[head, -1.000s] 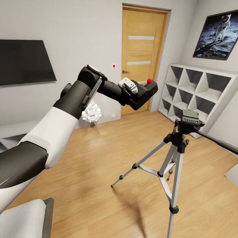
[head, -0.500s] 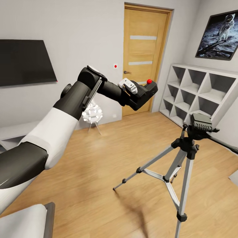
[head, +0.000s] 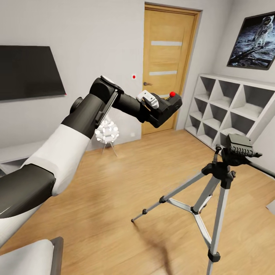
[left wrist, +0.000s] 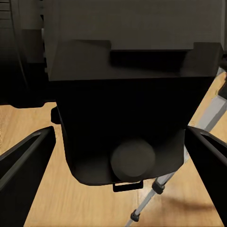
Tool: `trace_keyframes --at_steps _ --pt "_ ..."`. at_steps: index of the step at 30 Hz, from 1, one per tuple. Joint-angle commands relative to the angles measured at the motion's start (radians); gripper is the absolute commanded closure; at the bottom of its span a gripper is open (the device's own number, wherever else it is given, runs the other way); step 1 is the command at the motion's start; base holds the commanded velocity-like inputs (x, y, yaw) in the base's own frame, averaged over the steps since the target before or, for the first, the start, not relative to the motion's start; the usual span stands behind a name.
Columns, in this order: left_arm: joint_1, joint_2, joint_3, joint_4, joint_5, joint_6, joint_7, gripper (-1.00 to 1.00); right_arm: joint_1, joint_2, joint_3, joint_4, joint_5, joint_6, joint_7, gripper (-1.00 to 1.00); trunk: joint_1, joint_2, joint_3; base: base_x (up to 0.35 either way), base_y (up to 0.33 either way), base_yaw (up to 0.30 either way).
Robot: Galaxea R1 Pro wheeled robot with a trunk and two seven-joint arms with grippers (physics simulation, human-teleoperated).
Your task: Attach the digital camera to the camera tripod in the bedroom.
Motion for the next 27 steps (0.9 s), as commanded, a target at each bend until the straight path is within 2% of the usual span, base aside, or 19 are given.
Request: trace_keyframes --at_steps 1,15,23,27 --pt "-0.001 0.000 0.001 -0.001 -0.010 0.005 -0.010 1.00 -0.001 0.000 0.002 0.001 -0.008 -0.005 -0.001 -1.00 0.001 -0.002 -0.002 0.213 0.094 0.000" --pt "0.000 0.001 0.001 0.002 -0.011 0.005 -0.010 1.00 -0.001 0.000 0.002 0.001 -0.009 -0.006 -0.002 -1.00 0.001 -0.002 -0.002 0.049 0.018 0.000" --pt "0.001 0.001 0.001 0.001 -0.010 0.005 -0.010 1.00 -0.001 0.000 0.001 0.001 -0.009 -0.006 -0.002 -1.00 0.001 -0.002 -0.002 0.219 0.000 0.000" --pt "0.001 0.001 0.001 0.003 -0.011 0.005 -0.009 1.00 -0.001 0.000 0.002 0.001 -0.010 -0.006 -0.002 -1.00 0.001 -0.002 0.000 0.065 0.000 -0.125"
